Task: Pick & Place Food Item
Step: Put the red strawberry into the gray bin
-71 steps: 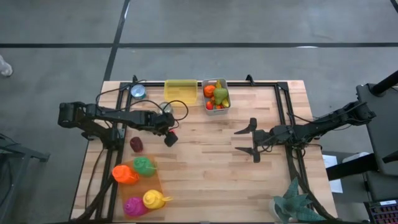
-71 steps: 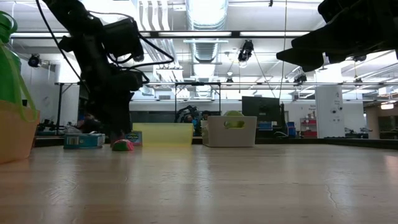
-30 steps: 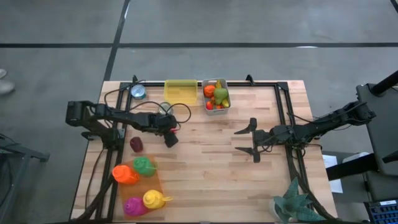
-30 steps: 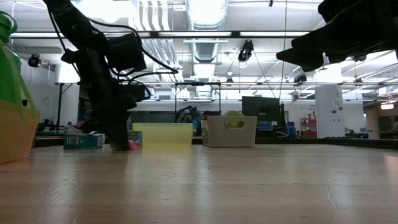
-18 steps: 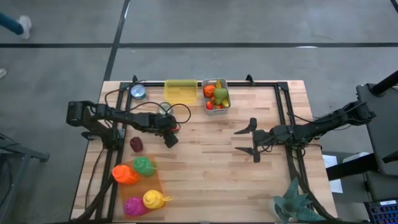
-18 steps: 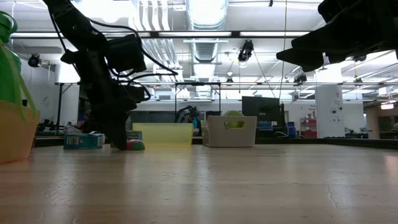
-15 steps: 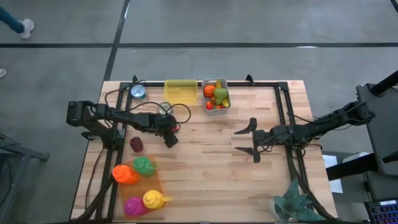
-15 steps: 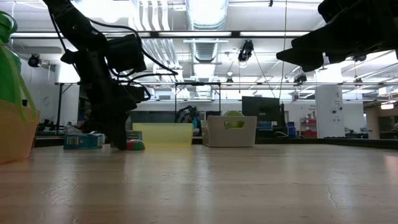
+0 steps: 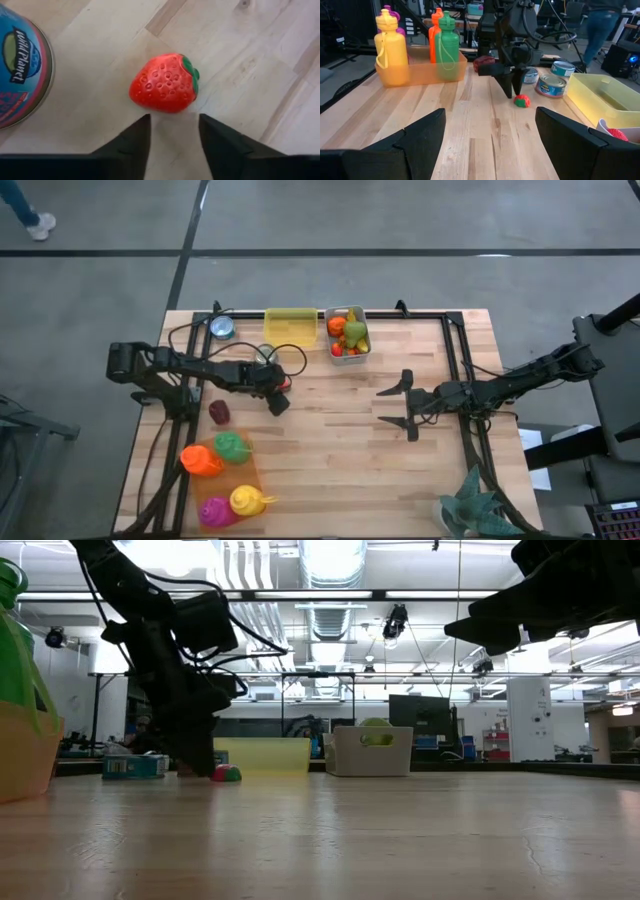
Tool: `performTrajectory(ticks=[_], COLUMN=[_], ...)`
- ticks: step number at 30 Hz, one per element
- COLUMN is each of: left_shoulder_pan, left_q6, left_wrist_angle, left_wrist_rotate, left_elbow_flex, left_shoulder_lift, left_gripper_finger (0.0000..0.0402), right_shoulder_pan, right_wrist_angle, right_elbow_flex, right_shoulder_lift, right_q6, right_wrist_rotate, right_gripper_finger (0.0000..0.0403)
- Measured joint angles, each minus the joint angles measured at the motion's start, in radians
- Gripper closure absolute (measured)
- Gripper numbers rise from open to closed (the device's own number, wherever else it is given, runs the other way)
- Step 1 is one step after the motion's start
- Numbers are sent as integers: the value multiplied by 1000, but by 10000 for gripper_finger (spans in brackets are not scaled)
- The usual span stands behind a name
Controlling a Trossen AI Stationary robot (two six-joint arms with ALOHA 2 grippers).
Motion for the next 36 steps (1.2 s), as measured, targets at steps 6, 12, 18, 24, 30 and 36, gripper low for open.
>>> performTrajectory(ticks=[6, 12, 18, 24, 30, 36], left_shoulder_pan=[0, 1, 33, 73, 80, 80], left_q6=[30, 190, 243, 245, 265, 261], left_wrist_angle=[30, 70, 76, 118, 121, 132], left_wrist_rotate=[7, 3, -4, -4, 8, 19], left_elbow_flex=[0, 0, 0, 0, -1, 4], left_shoulder_lift=[0, 0, 0, 2, 37, 87], left_gripper_finger=[141, 76, 60, 59, 59, 59], right_shoulder_pan=[0, 0, 0, 0, 0, 0], right_wrist_angle=[0, 0, 0, 0, 0, 0], right_elbow_flex=[0, 0, 0, 0, 0, 0], right_shoulder_lift=[0, 0, 0, 0, 0, 0], right_q6=[0, 0, 0, 0, 0, 0], right_wrist_rotate=[0, 0, 0, 0, 0, 0], right_gripper_finger=[97, 97, 97, 97, 97, 97])
